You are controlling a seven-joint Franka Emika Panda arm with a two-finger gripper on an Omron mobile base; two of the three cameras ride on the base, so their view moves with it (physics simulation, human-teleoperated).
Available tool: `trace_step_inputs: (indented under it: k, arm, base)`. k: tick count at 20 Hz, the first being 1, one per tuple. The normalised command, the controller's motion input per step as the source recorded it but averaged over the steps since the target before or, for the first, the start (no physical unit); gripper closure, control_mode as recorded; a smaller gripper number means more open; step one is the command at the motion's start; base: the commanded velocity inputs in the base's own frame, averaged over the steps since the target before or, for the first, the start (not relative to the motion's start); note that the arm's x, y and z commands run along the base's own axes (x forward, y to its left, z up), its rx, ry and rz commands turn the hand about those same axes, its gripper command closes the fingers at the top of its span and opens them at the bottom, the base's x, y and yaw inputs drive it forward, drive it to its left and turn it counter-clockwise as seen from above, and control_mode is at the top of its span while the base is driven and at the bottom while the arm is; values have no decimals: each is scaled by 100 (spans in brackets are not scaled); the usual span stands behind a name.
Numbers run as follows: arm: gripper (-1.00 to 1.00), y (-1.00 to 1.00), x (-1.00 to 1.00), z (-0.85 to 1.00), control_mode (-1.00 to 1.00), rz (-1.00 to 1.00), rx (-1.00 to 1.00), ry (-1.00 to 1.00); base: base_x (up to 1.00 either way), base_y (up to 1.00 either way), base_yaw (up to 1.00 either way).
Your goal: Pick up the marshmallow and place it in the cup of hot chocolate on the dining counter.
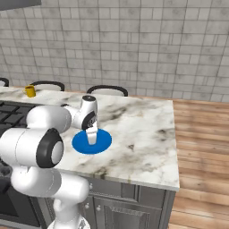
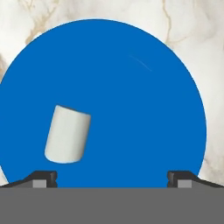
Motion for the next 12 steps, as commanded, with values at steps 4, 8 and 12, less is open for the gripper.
trace_step_inputs:
  k: [4,8,12]
  arm:
    - [-100,7,25,-2,-100,0,0,0]
    - [-100,1,13,0,-100,0,0,0]
    - [-100,2,6,-9,-100,0,0,0]
  base:
    - [0,0,0]
    - [0,0,0]
    - [0,0,0]
